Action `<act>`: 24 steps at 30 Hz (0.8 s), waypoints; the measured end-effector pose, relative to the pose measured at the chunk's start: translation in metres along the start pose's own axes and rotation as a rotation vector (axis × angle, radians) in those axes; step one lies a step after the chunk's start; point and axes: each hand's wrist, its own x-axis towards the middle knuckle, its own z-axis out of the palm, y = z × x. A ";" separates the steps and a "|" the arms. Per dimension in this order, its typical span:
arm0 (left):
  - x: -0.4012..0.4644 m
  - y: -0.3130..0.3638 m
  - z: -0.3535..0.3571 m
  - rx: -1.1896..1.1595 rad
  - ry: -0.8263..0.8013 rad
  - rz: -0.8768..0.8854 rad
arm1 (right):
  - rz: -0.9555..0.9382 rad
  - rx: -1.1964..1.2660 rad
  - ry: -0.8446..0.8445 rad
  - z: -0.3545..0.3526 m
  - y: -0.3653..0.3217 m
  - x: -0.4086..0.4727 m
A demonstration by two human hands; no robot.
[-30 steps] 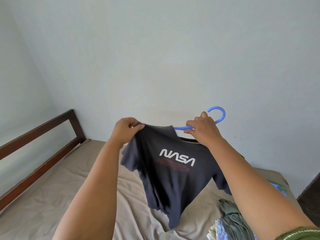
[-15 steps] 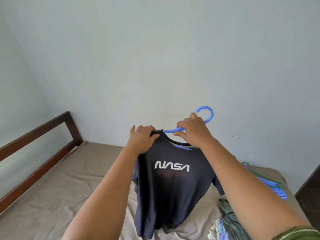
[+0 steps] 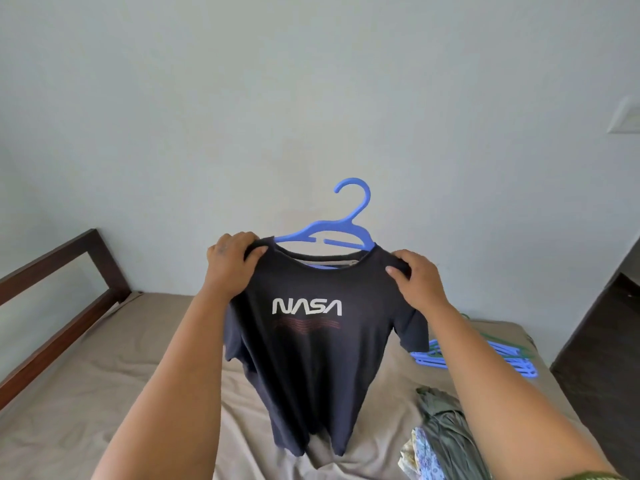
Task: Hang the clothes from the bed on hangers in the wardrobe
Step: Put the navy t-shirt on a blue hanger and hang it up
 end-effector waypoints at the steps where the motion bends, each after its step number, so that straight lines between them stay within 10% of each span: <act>1: -0.001 -0.001 0.000 -0.020 -0.014 -0.019 | -0.019 0.017 0.052 -0.003 -0.005 0.003; 7: -0.008 -0.015 0.000 0.087 -0.110 -0.189 | -0.117 0.046 0.046 -0.027 -0.035 0.022; 12: -0.012 -0.020 0.005 -0.006 -0.165 -0.277 | -0.233 0.239 0.354 -0.044 -0.077 0.029; 16: 0.000 -0.027 -0.007 -0.167 -0.026 -0.262 | -0.411 -0.086 -0.051 -0.052 -0.088 0.023; 24: 0.014 -0.018 -0.032 -0.146 -0.009 -0.051 | -0.163 -0.154 -0.173 -0.034 -0.070 0.020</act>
